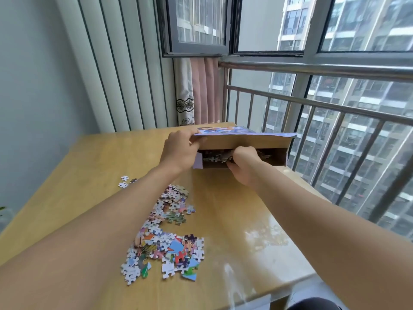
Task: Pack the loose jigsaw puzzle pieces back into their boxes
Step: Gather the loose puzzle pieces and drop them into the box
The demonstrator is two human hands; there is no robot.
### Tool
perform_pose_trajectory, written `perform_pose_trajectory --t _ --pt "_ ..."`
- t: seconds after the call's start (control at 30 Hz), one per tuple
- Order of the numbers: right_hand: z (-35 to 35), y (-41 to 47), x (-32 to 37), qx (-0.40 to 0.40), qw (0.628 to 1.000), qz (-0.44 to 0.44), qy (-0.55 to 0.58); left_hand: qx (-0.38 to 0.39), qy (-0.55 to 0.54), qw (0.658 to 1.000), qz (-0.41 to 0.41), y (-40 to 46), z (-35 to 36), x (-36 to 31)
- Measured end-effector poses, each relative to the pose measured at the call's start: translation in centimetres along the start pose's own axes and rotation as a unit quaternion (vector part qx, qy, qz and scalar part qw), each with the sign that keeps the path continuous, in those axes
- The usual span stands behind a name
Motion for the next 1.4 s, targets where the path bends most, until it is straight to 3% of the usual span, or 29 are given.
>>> perform_pose_trajectory --t 0.07,0.1,0.2,0.27,0.33,0.4,0.47,0.53,0.57,0.67,0.73,0.87,0.93,1.0,1.17,1.27,1.4 --pt "-0.5 0.1 0.5 -0.029 0.984 -0.068 -0.159 -0.012 -0.003 1.000 0.003 0.1 -0.4 -0.2" --pt "-0.5 0.1 0.9 -0.042 0.958 -0.111 -0.259 -0.016 0.001 1.000 0.007 0.1 -0.5 -0.4" --pt "0.0 0.0 1.8 -0.049 0.843 -0.228 -0.485 -0.016 0.018 0.999 0.026 -0.4 -0.4 -0.8" --pt "0.6 -0.4 1.7 -0.040 0.747 -0.309 -0.587 -0.014 0.029 0.999 0.032 -0.8 -0.1 -0.8" --pt "0.8 -1.0 1.1 -0.029 0.664 -0.379 -0.644 -0.017 0.037 0.999 0.031 -1.0 -0.1 -0.7" --pt "0.5 -2.0 0.7 -0.039 0.614 -0.433 -0.659 -0.022 0.039 0.999 0.027 -1.2 -0.3 -0.4" --pt "1.0 -3.6 -0.4 -0.023 0.540 -0.488 -0.685 -0.022 0.044 0.998 0.025 -1.2 -0.4 -0.1" --pt "1.9 -3.3 -2.5 0.016 0.476 -0.478 -0.738 -0.016 0.052 0.998 0.019 -1.2 -0.2 0.3" --pt "1.9 -2.5 -3.0 0.028 0.478 -0.447 -0.756 -0.012 0.056 0.998 0.016 -1.2 0.0 0.4" --pt "1.5 0.2 -2.5 0.027 0.541 -0.354 -0.763 -0.005 0.061 0.998 0.011 -1.3 0.3 0.7" --pt "1.4 0.9 -2.1 0.023 0.554 -0.320 -0.768 -0.001 0.061 0.998 0.010 -1.5 0.4 0.8" --pt "3.0 -2.1 -2.2 0.000 0.540 -0.407 -0.737 0.009 0.060 0.998 0.006 -1.8 0.6 1.3" --pt "3.8 -3.7 -3.6 0.041 0.527 -0.434 -0.730 0.009 0.057 0.998 0.004 -2.0 0.6 1.5" --pt "3.8 -3.3 -4.9 0.080 0.523 -0.405 -0.746 0.011 0.060 0.998 0.002 -2.2 0.6 1.7" --pt "1.9 -0.8 -5.6 0.092 0.526 -0.337 -0.776 0.028 0.052 0.998 -0.021 -2.9 1.1 2.6" --pt "2.0 -1.6 -6.1 0.113 0.567 -0.349 -0.738 0.055 0.032 0.997 -0.045 -3.6 1.9 3.9" --pt "4.5 -4.2 -8.1 0.155 0.629 -0.371 -0.665 0.151 -0.059 0.985 -0.065 -4.9 4.0 4.9"
Point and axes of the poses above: each hand's wrist, its own y-axis towards the middle knuckle, its own z-axis out of the palm, x = y × z, the point moved 10 cm from there along y, towards the middle knuckle, and after that the axes turned 7 degrees about z, right-handed, at the moved point
